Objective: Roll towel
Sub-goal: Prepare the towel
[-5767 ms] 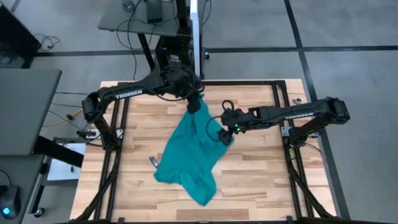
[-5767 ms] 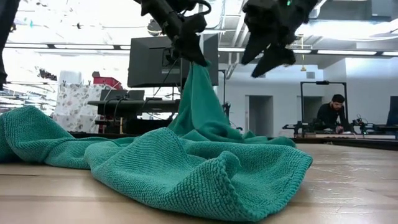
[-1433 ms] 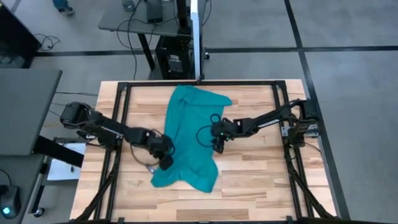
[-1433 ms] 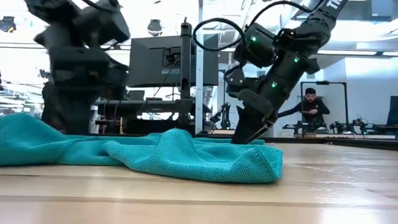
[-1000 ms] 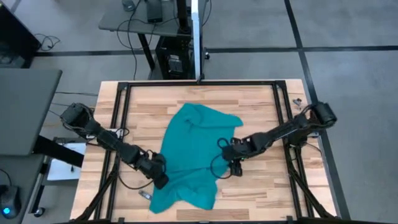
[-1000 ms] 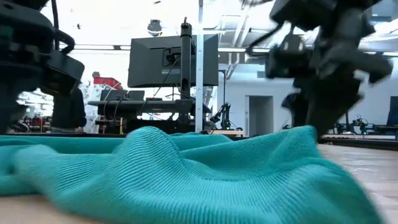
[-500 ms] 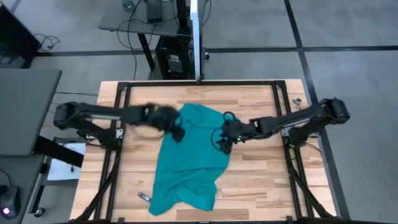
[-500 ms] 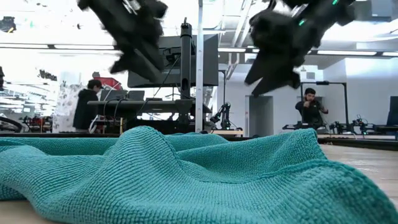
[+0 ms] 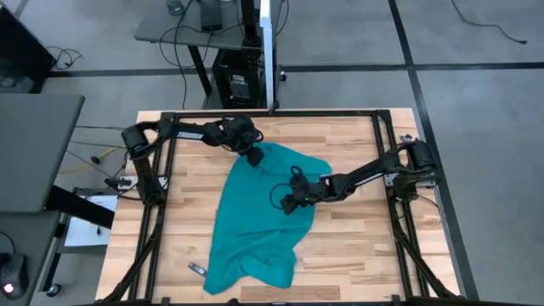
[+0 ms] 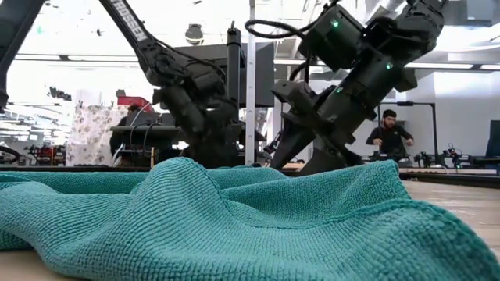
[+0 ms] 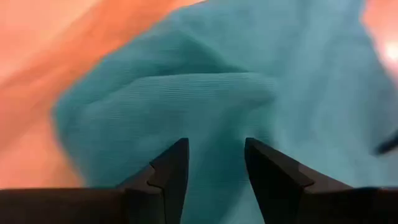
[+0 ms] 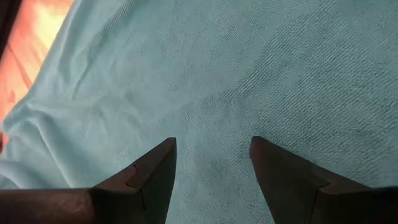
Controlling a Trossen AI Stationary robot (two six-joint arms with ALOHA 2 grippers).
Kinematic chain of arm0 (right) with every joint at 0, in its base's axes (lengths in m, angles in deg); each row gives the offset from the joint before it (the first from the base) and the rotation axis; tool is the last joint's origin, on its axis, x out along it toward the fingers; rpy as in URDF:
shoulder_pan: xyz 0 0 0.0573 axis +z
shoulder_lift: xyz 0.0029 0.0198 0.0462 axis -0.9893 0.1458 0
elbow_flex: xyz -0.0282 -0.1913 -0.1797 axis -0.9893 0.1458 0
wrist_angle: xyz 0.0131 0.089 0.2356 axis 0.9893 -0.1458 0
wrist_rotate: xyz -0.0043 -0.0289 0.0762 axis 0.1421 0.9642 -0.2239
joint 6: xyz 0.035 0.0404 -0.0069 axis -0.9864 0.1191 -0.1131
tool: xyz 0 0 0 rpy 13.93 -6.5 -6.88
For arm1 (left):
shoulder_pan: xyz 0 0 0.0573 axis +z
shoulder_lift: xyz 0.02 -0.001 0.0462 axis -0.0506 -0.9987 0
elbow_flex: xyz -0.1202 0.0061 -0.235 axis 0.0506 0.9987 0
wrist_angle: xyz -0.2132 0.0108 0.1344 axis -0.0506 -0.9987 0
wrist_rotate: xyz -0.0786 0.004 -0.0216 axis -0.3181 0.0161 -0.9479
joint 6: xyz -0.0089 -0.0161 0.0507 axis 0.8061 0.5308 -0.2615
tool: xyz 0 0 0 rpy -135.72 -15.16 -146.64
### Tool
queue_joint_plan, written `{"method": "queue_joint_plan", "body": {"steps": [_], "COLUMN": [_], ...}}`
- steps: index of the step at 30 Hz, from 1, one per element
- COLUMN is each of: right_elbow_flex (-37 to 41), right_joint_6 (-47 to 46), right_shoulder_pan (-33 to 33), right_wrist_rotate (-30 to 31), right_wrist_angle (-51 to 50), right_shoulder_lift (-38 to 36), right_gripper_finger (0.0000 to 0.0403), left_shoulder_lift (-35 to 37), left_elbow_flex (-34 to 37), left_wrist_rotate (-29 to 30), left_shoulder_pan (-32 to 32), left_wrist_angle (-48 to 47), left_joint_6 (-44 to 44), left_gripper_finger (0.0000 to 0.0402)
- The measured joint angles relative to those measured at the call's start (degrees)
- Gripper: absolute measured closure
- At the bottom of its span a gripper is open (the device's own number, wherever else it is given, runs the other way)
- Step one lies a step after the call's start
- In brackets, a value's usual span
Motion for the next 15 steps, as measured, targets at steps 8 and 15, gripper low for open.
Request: {"method": "queue_joint_plan", "body": {"steps": [8,15], "right_elbow_flex": [-0.2,-0.1], "right_joint_6": [-1.4,-1.1], "right_shoulder_pan": [4.4,4.4], "right_wrist_rotate": [-0.6,-1.3], "right_wrist_angle": [-7.3,-7.4], "right_shoulder_lift": [-1.4,-1.6], "right_gripper_finger": [0.0203,0.0203], "left_shoulder_lift": [3.0,12.1], "left_elbow_flex": [-0.5,-0.5], "left_wrist_rotate": [11.5,8.7], "left_shoulder_pan": [4.5,4.8], "left_wrist_angle": [-6.4,-6.9], "left_joint_6": [-6.0,-11.4], "left_gripper_finger": [0.0261,0.0261]}}
